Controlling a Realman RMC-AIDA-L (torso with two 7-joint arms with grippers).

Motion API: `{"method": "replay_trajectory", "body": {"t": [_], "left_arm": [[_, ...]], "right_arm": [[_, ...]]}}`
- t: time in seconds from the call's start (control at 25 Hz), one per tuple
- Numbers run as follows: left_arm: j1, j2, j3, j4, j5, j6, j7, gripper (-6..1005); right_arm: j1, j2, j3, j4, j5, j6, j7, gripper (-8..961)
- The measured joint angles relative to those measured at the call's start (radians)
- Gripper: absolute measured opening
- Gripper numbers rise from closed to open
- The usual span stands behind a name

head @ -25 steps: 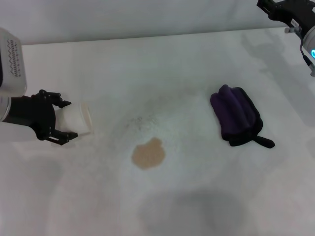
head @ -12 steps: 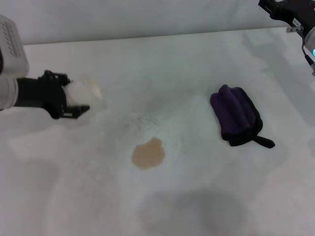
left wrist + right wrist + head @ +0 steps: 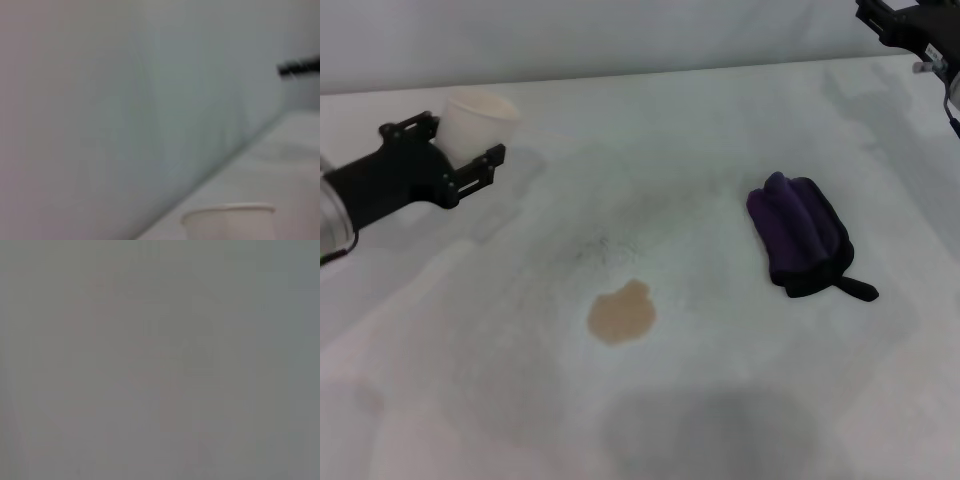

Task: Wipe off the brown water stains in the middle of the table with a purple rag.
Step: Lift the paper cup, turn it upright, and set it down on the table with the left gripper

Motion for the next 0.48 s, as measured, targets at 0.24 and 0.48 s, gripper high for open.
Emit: {"method": "replay_trajectory", "body": {"t": [0.24,0.48], "left_arm": [[0.143,-0.003,-0.002,0.171,-0.261,-0.009,0.215,633],[0.221,-0.010,-0.004,0.317,-0.422,-0.059,0.382,632]], "right_arm": [[-0.016,0.000,0.000,0.000,0.000,0.015,0.008,836],[-0.040,0.001,0.001,-0.002,0.000,0.046,0.009,836]]}}
